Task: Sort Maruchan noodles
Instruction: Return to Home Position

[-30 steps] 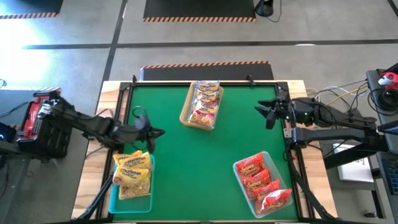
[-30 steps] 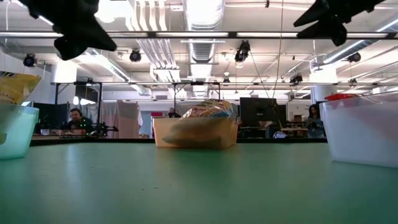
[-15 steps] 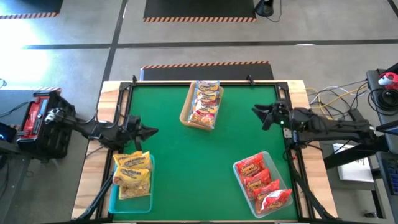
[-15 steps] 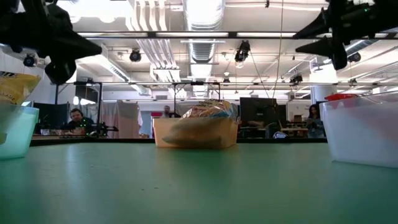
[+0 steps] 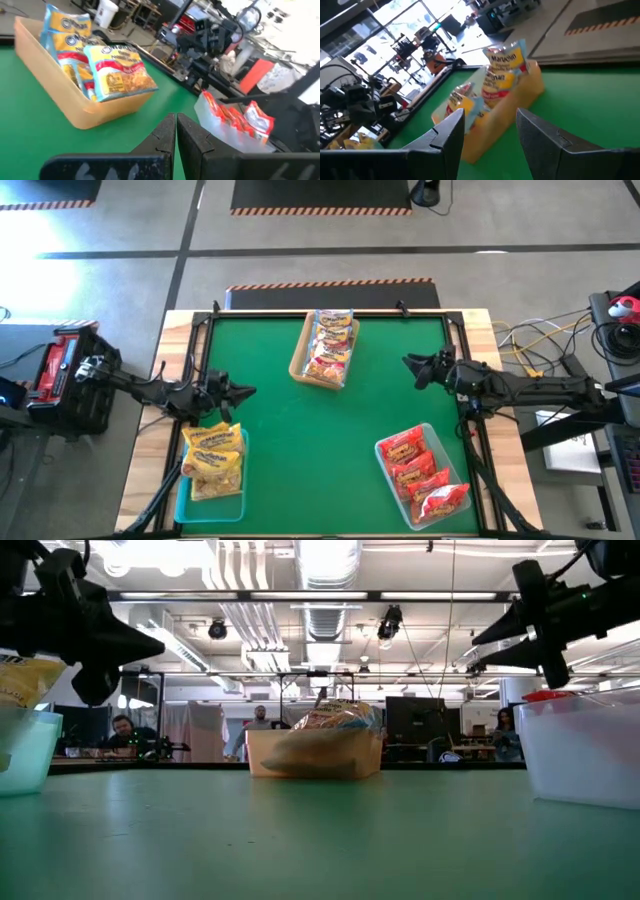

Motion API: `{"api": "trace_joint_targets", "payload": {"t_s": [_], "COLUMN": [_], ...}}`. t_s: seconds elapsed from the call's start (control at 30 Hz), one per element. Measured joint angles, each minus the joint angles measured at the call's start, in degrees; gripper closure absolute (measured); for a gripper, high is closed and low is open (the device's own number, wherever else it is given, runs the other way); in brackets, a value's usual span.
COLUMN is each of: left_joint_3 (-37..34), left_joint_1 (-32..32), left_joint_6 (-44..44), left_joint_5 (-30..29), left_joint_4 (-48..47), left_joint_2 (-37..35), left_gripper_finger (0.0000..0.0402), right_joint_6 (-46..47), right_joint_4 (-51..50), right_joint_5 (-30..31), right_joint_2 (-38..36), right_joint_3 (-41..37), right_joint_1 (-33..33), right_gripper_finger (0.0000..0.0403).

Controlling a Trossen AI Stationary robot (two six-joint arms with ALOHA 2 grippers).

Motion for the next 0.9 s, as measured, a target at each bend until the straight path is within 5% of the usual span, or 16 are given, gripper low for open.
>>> {"api": "trace_joint_targets", "payload": {"t_s": [0.37, 0.9], "left_joint_3": [0.07, 0.31], "left_joint_1": [0.00, 0.00], "left_joint_6": [0.95, 1.40], "left_joint_5": [-13.91, -14.07], "left_joint_4": [-2.26, -2.20], "left_joint_2": [0.04, 0.16], "left_gripper_finger": [0.0402, 0.0402], "right_joint_6": [4.46, 2.75], "right_joint_4": [-1.15, -1.04], "right_joint_5": [-0.49, -0.48], "right_joint_2": [0.02, 0.07], "right_joint_3": [-1.76, 0.43], "right_joint_1": [0.00, 0.00], "right_gripper_finger": [0.0236, 0.0236]}}
